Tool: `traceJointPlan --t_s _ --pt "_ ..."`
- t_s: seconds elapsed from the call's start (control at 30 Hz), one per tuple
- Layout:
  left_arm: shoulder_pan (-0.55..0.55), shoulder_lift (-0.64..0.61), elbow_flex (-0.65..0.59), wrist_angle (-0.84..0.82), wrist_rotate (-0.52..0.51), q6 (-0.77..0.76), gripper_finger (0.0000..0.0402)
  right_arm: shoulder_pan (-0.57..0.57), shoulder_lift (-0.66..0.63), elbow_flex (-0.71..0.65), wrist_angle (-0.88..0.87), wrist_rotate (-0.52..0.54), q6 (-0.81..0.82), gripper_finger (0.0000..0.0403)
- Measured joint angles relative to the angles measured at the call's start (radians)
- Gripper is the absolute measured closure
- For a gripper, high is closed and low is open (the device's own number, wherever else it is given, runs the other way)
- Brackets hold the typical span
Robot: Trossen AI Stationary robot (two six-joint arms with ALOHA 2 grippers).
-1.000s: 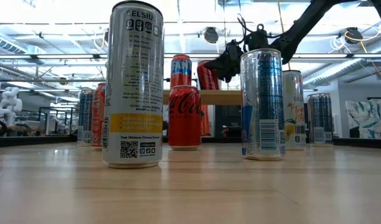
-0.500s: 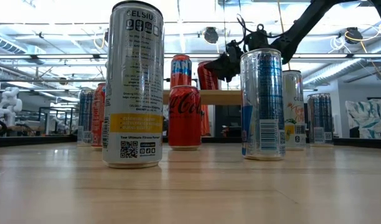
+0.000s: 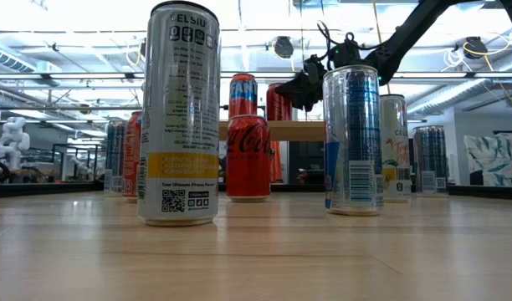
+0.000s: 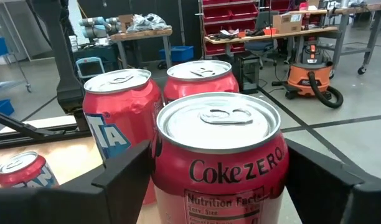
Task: Place canned beverage on shelf
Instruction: Put the bottom right red-black soda can on the shelf
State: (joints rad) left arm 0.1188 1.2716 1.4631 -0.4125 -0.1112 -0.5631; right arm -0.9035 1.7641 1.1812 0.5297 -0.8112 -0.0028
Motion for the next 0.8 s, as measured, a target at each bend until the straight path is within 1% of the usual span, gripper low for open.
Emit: traceJointPlan --t_s 0.33,0.8 --pt "0.0 0.001 0.0 0.009 0.002 -0.005 0.0006 -0.018 -0.005 -0.001 -0.014 0.001 0.027 0.0065" --pt "0.0 0.001 0.0 0.008 0.0 0.001 0.0006 -0.018 -0.085 -0.002 -0.057 0.004 0.062 0.0064"
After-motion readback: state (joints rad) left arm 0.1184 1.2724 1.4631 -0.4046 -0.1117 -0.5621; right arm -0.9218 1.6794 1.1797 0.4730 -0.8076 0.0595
